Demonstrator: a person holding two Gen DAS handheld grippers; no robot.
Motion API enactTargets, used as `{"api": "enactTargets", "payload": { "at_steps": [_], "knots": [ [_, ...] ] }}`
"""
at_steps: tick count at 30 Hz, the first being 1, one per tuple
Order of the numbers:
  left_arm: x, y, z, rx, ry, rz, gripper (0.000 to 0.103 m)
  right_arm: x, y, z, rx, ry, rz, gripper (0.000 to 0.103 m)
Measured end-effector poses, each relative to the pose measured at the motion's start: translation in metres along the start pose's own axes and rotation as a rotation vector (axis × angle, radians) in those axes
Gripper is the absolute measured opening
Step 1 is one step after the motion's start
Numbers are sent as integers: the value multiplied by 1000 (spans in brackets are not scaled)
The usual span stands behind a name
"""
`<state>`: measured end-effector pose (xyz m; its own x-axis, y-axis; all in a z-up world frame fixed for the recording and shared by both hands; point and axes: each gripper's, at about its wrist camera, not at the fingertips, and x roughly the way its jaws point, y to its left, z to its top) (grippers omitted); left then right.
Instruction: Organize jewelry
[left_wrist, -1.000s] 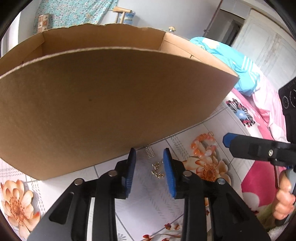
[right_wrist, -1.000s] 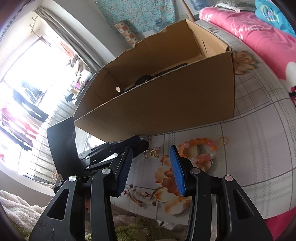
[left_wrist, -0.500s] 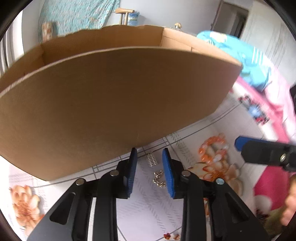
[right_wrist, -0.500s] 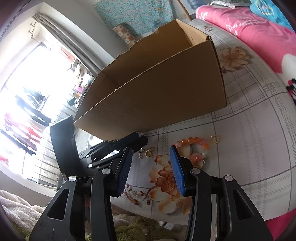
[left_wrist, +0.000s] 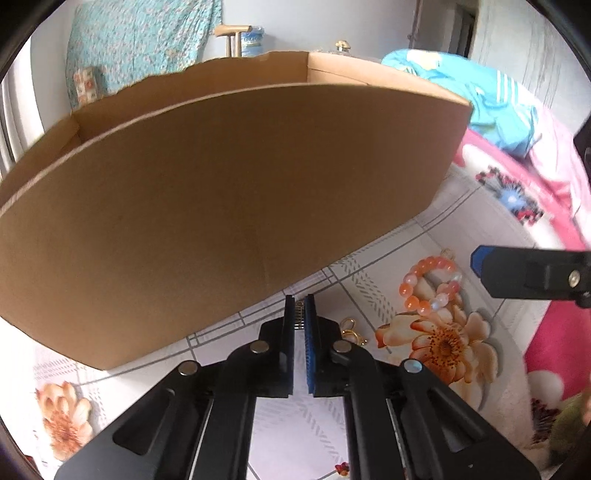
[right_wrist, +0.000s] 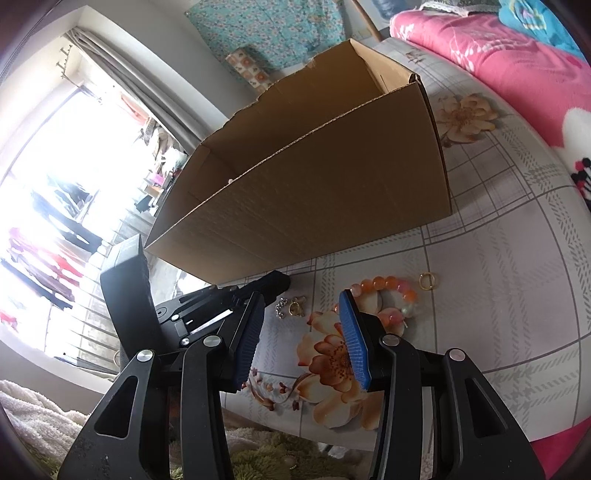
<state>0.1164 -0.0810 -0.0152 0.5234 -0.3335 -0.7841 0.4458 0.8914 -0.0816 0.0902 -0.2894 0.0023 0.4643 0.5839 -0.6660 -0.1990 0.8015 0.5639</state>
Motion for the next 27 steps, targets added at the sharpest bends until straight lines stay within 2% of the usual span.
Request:
{"api": "enactTargets", "payload": {
  "at_steps": [8, 18, 21, 27],
  "knots": [
    [-16, 35, -10, -131, -26, -84, 4, 7, 10, 2, -25, 13, -20, 42],
    [-36, 61, -31, -203, -63, -82, 4, 43, 47, 1, -167, 86, -67, 42],
    [-37, 63, -35, -206, -70, -82, 4, 60, 60, -3, -221, 116, -74, 38],
    [-35, 67, -38, -211, -72, -102, 4, 89, 72, -7, -314, 119, -225, 32]
  ]
}}
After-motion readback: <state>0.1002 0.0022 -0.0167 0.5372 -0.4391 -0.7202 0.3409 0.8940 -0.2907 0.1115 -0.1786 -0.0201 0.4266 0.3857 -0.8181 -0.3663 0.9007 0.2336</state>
